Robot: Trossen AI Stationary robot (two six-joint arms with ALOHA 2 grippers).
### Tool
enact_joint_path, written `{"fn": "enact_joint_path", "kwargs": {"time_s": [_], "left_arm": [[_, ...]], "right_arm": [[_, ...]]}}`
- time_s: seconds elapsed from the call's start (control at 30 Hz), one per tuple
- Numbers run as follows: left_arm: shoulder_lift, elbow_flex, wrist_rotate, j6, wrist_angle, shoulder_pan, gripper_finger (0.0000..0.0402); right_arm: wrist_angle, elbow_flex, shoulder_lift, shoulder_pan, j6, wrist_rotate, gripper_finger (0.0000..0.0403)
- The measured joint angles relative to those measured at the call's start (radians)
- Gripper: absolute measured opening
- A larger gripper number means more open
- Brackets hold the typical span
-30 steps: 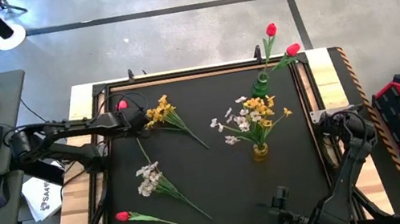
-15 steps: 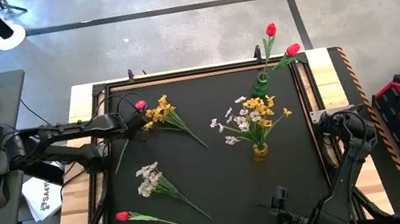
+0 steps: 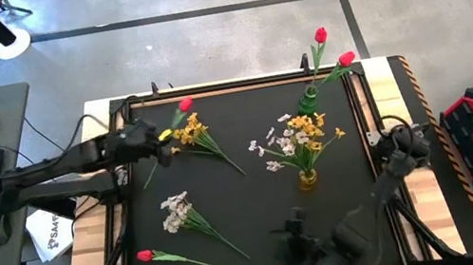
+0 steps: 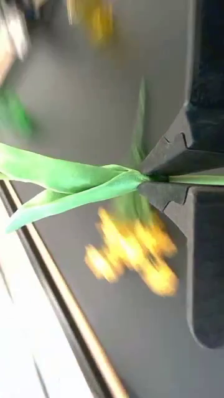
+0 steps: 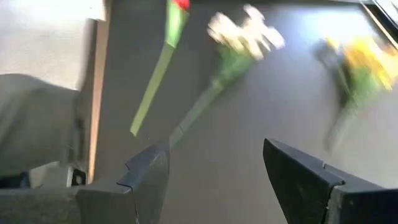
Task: Sort flowers into vase by color
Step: Put the top red flower into the green vase
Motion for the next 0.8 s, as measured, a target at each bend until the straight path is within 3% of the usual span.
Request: {"fn": "enact_joint_path", "kwargs": {"time_s": [0.13,0.23,0.4,0.6,0.8], "left_arm": [[-0.079,0.000,0.097,0.110,0.184,-0.137,0.0003],[-0.092,0.000,0.128,0.193,0.320,-0.253,0.0003],[-0.056,-0.008,0.145,0.378,0.526,-0.441,0.0003],[0.040,-0.073,0.137,0.608,0.788,-0.598,0.0003],[0.155,-0.085,-0.045,0.661,0.929,-0.670,0.0003]], "right_arm": [[0.260,0.000,0.000,-0.077,-0.317,-0.087,0.0243],[0.411,0.002,-0.001,-0.137,-0.429,-0.094,0.0243],[0.496,0.002,-0.002,-0.233,-0.436,-0.080,0.0243],[0.522,0.002,-0.002,-0.311,-0.294,0.038,0.0243],[0.656,0.002,-0.002,-0.345,-0.418,-0.021,0.0243]]}}
